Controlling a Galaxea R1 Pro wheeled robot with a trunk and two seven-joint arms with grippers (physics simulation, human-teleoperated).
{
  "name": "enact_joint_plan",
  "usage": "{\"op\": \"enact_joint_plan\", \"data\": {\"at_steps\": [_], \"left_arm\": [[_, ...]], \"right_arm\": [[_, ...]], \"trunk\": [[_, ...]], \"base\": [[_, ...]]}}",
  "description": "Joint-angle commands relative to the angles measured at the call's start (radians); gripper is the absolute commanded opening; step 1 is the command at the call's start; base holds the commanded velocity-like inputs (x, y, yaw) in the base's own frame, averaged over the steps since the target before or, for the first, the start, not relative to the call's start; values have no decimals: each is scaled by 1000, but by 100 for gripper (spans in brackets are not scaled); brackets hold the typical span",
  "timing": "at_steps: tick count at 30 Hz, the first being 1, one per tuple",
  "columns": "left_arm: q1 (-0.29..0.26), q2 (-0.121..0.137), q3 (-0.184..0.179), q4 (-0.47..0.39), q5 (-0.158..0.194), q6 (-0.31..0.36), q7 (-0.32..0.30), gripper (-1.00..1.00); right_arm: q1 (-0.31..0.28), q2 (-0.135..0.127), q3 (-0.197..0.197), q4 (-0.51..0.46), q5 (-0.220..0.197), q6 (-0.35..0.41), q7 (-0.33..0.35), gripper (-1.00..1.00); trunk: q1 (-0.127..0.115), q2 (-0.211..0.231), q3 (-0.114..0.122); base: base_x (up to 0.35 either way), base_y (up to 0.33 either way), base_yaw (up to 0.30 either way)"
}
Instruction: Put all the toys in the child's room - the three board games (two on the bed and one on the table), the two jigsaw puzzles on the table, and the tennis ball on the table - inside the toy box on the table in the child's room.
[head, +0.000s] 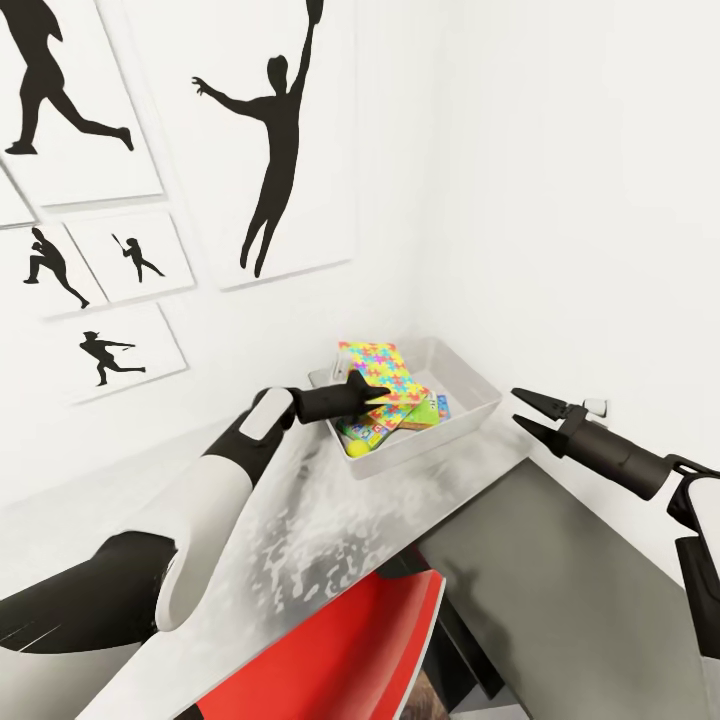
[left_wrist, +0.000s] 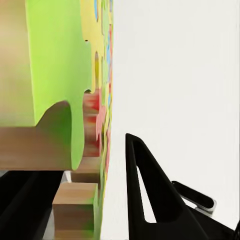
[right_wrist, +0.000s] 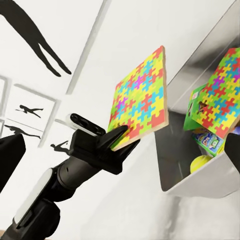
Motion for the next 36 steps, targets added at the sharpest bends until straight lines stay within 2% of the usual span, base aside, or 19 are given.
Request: {"op": "enact_joint_plan", "data": {"at_steps": [1,7,36], "left_arm": [[-1,0,0,4,0,2,-8,-100],[-1,0,0,8,12,4,-7,-100],[-1,0,-5,25,13,2,-5,-100]], "right_arm": [[-1,0,-3,0,10,4,10,100],[0,2,-2,0,10,4,10,100],[-1,2,-5,0,9,4,10,100]], "trunk": [[0,-2,-2],[0,-2,-2],[0,-2,-6]], "base": [[0,0,0],[0,0,0],[0,0,0]]}}
